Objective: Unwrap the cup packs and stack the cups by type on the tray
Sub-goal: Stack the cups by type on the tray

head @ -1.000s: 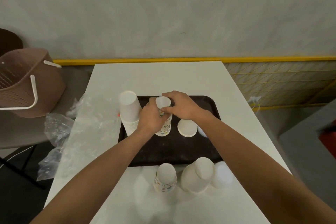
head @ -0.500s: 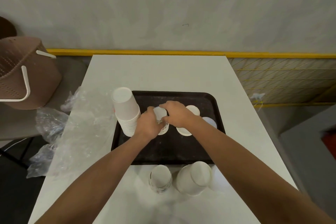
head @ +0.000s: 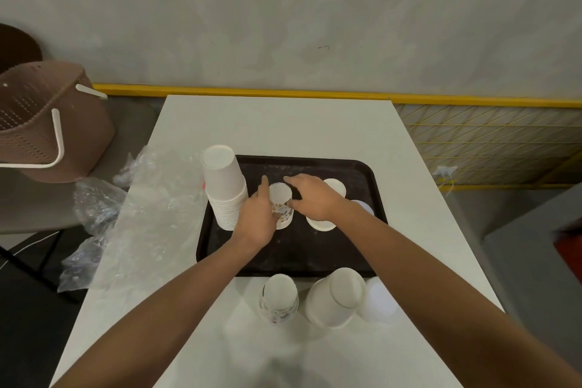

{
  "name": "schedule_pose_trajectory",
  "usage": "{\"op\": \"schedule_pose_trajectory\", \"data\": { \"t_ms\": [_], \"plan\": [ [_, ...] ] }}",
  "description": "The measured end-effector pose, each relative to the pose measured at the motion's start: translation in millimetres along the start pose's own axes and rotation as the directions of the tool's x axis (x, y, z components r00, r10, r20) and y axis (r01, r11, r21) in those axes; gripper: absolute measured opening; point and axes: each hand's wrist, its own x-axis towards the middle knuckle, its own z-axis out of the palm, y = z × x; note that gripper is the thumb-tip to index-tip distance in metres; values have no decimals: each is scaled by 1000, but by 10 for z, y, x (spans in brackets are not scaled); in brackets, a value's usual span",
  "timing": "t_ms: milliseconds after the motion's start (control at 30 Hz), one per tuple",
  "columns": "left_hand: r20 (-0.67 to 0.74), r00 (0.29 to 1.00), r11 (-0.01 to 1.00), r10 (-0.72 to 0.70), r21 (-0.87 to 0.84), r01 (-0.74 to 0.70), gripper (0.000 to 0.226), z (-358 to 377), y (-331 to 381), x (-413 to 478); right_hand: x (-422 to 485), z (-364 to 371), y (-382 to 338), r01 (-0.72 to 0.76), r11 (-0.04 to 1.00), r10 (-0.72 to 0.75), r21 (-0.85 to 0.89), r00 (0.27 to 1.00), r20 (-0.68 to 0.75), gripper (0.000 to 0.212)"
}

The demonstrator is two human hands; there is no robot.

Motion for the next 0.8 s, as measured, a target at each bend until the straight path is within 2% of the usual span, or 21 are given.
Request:
{"op": "schedule_pose_trajectory", "data": {
  "t_ms": [200, 300, 400, 467, 633, 800],
  "plan": [
    [8, 988, 983, 154, -100, -152, 71, -124, -114, -390, -208, -99, -62, 40, 988, -27, 150, 996, -87, 51],
    [-16, 987, 975, 159, -155, -160, 59, -216, -111, -585, -337, -98, -168, 73, 975, -63, 209, 997, -55, 41],
    [25, 991, 960, 130, -252, -120, 54, -319, -132, -738, -452, -61, -284, 108, 974, -107, 198, 994, -14, 36],
    [93, 988, 951, 122, -295, -89, 60, -361, -176, -833, -517, -36, -331, 124, 982, -128, 141, 991, 24, 33],
    [267, 957, 963, 113, -268, -39, 86, -315, -296, -1062, -675, 40, -381, 129, 991, -133, 38, 984, 115, 30],
    [310, 942, 964, 125, -264, -41, 89, -130, -342, -1220, -826, 146, -422, 129, 992, -128, 10, 965, 230, 41]
  ]
}}
